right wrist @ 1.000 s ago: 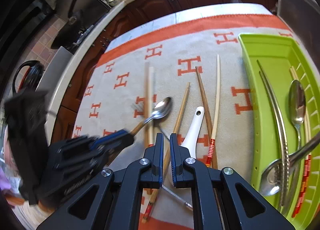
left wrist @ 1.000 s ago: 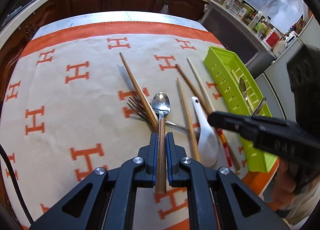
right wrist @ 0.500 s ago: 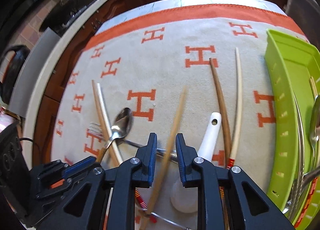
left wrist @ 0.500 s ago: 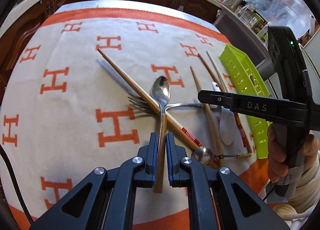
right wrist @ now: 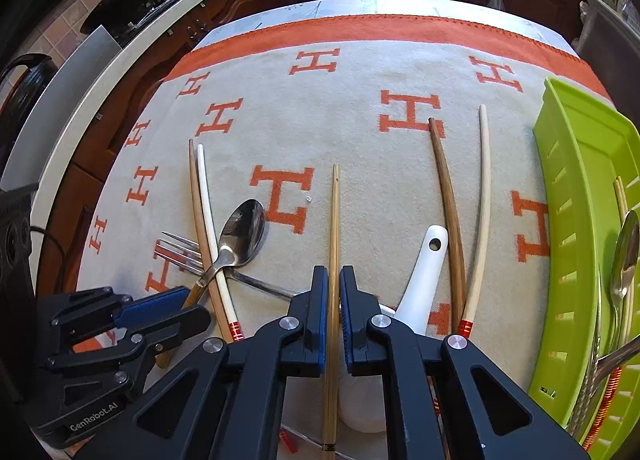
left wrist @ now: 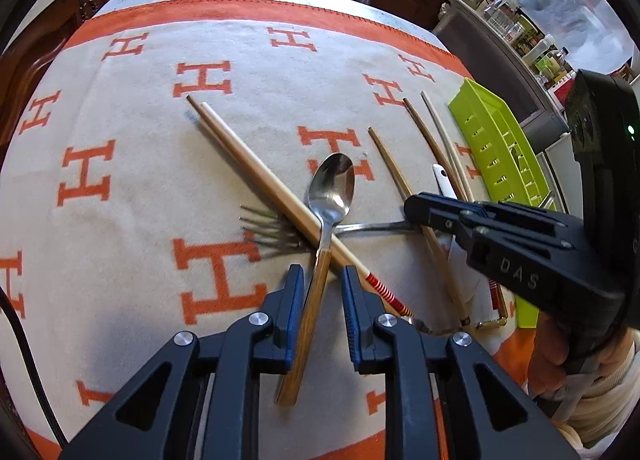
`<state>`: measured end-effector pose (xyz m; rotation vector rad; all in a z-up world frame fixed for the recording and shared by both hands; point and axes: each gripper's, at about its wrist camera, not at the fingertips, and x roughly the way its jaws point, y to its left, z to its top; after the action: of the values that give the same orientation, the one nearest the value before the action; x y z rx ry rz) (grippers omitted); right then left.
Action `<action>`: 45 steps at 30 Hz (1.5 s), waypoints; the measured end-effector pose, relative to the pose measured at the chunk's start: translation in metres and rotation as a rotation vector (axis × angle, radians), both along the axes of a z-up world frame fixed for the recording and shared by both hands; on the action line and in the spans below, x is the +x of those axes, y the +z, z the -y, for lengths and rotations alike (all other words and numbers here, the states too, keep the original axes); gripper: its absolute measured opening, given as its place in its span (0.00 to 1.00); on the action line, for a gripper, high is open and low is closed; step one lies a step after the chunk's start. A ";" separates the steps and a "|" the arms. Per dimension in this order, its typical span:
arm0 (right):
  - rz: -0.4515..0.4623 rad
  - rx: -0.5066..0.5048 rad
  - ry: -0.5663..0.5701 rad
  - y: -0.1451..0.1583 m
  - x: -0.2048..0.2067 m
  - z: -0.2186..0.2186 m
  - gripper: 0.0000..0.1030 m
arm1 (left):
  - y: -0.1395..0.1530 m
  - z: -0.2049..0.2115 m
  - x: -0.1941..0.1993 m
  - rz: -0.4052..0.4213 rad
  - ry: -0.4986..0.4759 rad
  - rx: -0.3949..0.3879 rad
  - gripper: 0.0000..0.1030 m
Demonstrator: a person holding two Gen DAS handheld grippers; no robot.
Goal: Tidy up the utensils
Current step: 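Lower both held chopsticks into the green tray and open both grippers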
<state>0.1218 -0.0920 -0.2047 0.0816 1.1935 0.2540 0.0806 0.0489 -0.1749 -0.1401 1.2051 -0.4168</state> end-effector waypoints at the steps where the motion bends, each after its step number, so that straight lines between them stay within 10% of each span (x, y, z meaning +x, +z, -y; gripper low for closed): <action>1: 0.003 0.000 0.001 0.000 -0.001 0.001 0.06 | 0.000 0.003 0.002 0.001 -0.004 0.007 0.17; 25: 0.142 0.332 -0.136 0.068 -0.058 0.088 0.05 | 0.048 0.010 -0.033 0.111 0.047 -0.083 0.04; 45: 0.314 0.249 -0.355 0.194 -0.131 0.278 0.05 | 0.118 0.096 -0.024 0.194 -0.072 -0.145 0.04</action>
<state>-0.0097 -0.3698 -0.0110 0.4510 0.8129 0.0956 0.0564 -0.0471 -0.0574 -0.1771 0.9915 -0.5686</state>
